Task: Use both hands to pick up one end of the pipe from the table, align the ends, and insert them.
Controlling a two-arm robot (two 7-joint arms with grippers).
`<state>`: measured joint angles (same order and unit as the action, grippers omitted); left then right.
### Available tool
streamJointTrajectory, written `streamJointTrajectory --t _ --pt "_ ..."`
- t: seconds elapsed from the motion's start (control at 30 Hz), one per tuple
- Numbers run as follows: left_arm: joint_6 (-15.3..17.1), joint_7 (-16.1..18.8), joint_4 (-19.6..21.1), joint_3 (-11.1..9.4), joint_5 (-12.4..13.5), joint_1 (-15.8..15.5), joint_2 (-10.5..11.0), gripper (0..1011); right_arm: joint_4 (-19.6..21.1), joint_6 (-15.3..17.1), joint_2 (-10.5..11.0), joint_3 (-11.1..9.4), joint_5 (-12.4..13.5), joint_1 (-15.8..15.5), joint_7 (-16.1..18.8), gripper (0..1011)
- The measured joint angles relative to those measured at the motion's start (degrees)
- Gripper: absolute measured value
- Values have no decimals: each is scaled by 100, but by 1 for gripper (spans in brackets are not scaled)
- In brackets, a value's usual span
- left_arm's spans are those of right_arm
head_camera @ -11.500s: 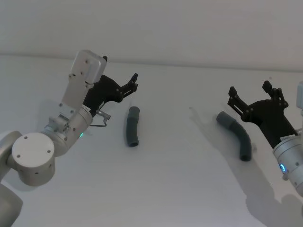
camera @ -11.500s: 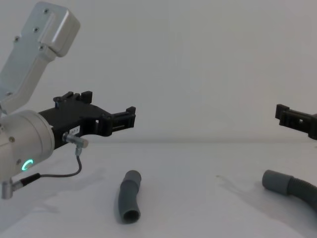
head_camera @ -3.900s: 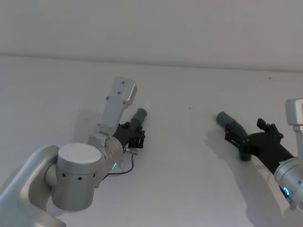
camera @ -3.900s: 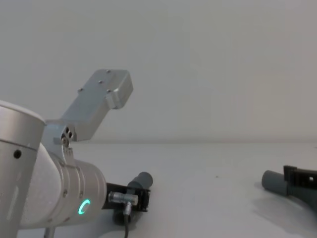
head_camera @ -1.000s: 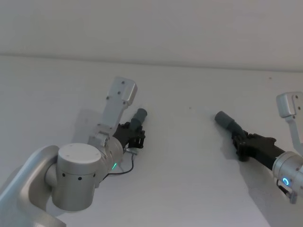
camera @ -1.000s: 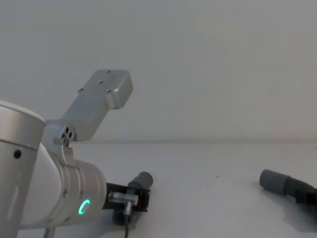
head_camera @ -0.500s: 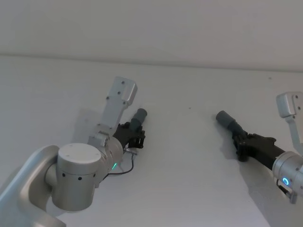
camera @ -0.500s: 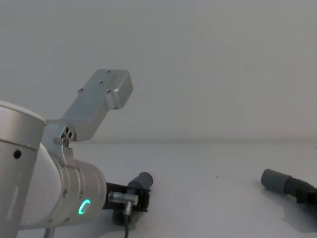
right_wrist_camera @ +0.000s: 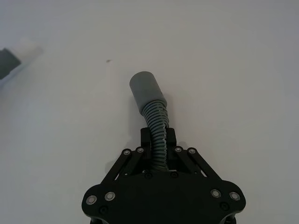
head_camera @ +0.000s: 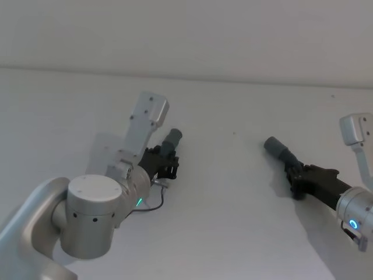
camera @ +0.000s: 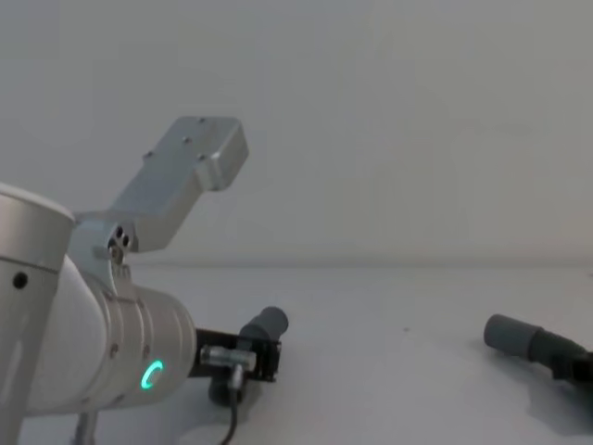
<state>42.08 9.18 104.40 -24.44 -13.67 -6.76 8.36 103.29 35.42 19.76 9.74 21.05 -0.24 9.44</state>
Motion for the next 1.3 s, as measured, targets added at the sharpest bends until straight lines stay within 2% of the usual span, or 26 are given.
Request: streamJointTrajectory --t 0.2,0.47,0.5,0.53,0.6,0.63,0.67,0.8,0.9,0.97,1.0,1.1,1.2,1.3 --pt "-46 -204 117 -55 40 -83 165 325 96 -215 223 8 41 -9 326 174" --pt "-49 -644 327 -163 67 -272 509 325 187 -555 540 -54 124 -78 765 174" --pt "-43 -742 366 -180 67 -311 583 325 202 -669 672 -85 156 -102 929 174" --pt "-30 -843 413 -201 66 -358 674 325 204 -717 714 -94 171 -110 1006 174" --pt "-22 -902 431 -209 64 -377 713 325 205 -757 756 -104 183 -115 1064 174" --pt "34 -1212 534 -246 49 -483 938 325 206 -878 896 -136 223 -126 1250 173" --pt "53 -1294 564 -254 42 -518 1020 325 196 -1000 1022 -159 270 -128 1460 173" --pt "107 -1544 655 -270 13 -597 1233 325 156 -1150 1203 -182 338 -115 1748 173" --pt "177 -1872 756 -271 -39 -691 1503 325 71 -1335 1408 -191 422 -66 2113 173" --pt "199 -1994 786 -270 -62 -724 1599 325 10 -1427 1527 -188 468 -23 2319 173" --pt "210 -2081 801 -269 -81 -742 1649 325 10 -1427 1527 -188 468 -23 2319 173" --pt "237 -2408 857 -251 -164 -836 1882 325 -72 -1550 1668 -157 530 48 2623 173" --pt "240 -2704 879 -235 -259 -922 2059 325 -174 -1672 1829 -98 601 152 2983 173" --pt "229 -2927 888 -227 -329 -989 2182 325 -240 -1733 1909 -53 643 212 3188 173"
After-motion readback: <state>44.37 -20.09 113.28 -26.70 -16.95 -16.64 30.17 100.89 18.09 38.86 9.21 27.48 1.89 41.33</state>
